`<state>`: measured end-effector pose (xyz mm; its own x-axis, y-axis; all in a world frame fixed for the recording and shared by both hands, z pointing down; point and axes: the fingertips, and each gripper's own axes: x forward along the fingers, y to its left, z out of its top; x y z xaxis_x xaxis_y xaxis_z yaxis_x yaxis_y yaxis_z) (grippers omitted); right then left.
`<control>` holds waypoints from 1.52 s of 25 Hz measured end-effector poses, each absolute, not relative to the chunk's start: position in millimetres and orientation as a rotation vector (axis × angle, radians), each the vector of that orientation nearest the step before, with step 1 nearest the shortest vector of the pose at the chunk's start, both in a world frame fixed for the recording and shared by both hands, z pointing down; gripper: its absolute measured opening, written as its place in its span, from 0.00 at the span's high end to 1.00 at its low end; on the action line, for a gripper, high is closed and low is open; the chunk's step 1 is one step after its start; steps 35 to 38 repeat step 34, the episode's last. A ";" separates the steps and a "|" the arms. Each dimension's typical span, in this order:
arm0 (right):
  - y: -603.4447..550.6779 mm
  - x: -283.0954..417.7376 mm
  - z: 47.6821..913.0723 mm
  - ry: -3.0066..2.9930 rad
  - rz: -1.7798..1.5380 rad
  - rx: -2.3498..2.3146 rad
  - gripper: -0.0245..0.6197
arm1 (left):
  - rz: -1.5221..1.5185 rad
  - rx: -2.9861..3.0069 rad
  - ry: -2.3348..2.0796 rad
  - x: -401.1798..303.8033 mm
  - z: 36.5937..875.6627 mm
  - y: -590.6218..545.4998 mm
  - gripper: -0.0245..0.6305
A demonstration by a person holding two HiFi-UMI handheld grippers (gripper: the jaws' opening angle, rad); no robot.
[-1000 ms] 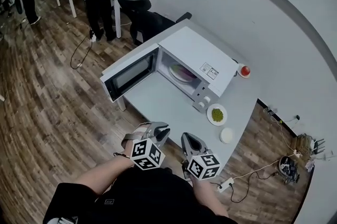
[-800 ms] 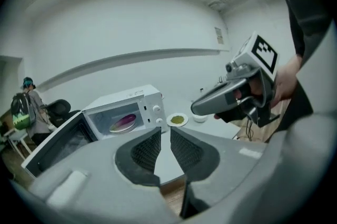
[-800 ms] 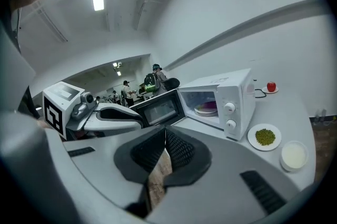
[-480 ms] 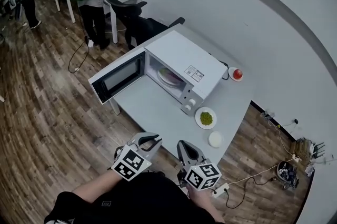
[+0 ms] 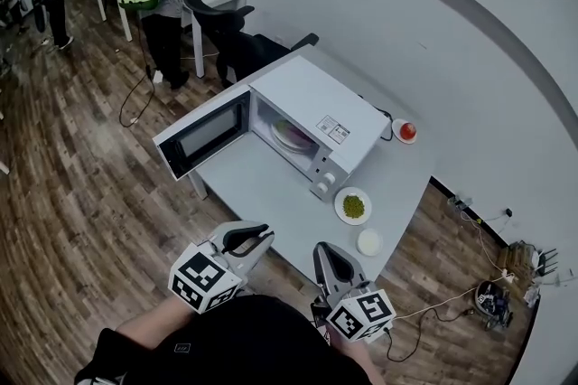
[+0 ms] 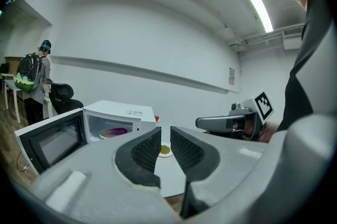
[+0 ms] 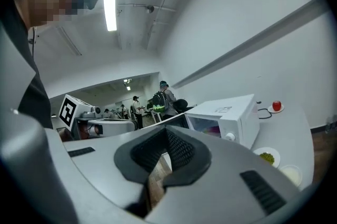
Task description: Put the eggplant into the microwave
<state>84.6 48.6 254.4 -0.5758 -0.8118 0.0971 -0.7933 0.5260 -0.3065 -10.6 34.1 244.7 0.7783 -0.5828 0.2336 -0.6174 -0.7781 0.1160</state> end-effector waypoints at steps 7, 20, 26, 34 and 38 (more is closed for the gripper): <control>46.2 75.2 238.7 2.732 -0.406 -1.405 0.94 | 0.198 2.760 -0.985 -29.9 228.9 25.2 0.92; 42.6 71.0 236.7 2.764 -0.379 -1.400 0.94 | 0.139 2.745 -0.999 -37.6 224.8 21.1 0.94; 44.7 71.5 239.2 2.769 -0.375 -1.409 0.94 | 0.143 2.751 -0.979 -35.2 226.9 23.5 0.95; 50.8 74.7 240.9 2.767 -0.380 -1.418 0.94 | 0.145 2.751 -0.962 -29.7 228.3 29.1 0.95; 50.8 74.7 240.9 2.767 -0.380 -1.418 0.94 | 0.145 2.751 -0.962 -29.7 228.3 29.1 0.95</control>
